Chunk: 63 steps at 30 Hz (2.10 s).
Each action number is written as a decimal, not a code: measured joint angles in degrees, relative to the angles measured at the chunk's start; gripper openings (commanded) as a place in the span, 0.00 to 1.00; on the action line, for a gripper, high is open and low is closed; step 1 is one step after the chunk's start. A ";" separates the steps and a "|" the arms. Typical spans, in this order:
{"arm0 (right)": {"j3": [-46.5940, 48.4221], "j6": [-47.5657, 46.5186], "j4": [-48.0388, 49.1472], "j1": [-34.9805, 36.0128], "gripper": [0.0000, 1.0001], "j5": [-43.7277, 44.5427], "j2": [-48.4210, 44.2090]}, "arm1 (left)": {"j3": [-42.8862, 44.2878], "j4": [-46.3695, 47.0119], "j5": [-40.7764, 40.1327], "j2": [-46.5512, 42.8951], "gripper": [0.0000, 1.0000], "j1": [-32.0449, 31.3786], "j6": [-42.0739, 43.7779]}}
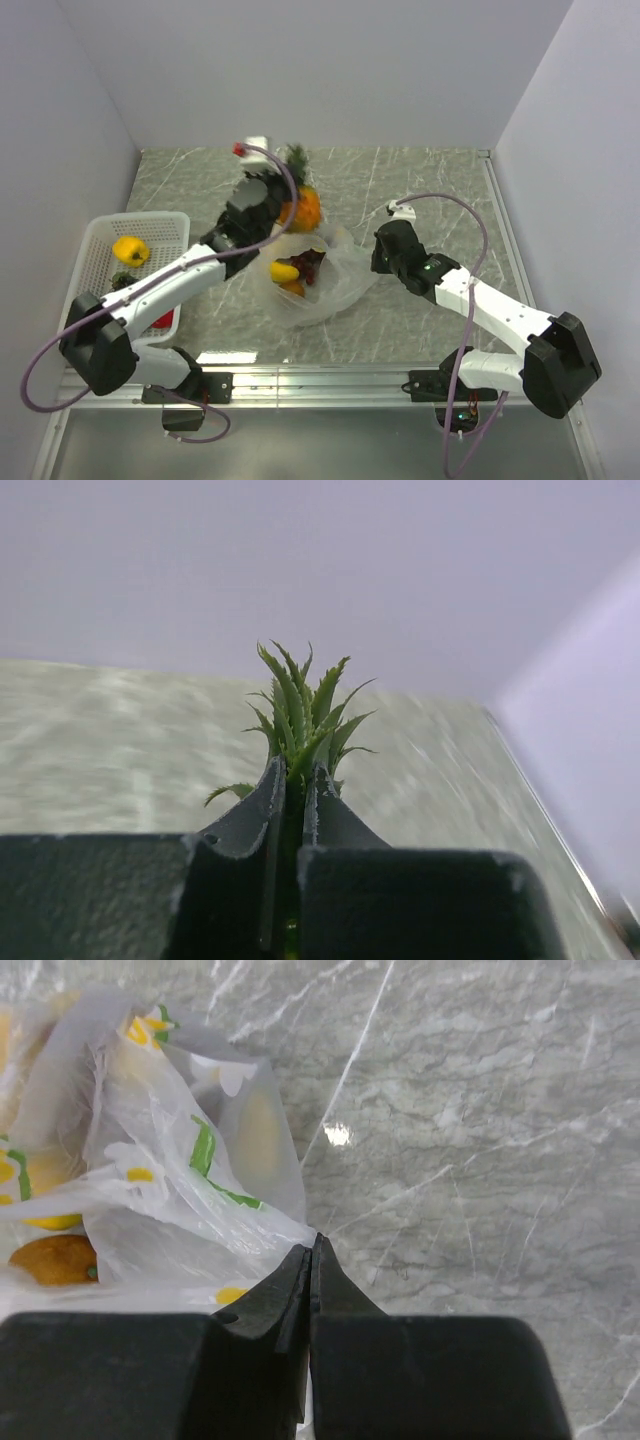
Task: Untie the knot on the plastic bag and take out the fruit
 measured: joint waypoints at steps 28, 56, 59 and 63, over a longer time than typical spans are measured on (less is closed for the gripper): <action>0.02 -2.08 0.46 0.09 0.00 0.92 -1.64 | -8.28 -39.76 -19.39 -10.67 0.81 52.26 -10.69; 1.27 -5.88 0.09 0.20 0.00 6.01 -2.51 | 6.51 -42.75 12.72 0.70 0.64 -16.02 -10.05; 1.27 -5.88 0.07 0.22 0.00 5.99 -2.58 | 2.19 -45.07 9.62 1.77 0.64 -16.57 -13.40; 1.27 -5.84 0.04 0.22 0.00 5.95 -2.58 | -4.94 -48.04 5.25 0.42 0.64 -16.85 -18.99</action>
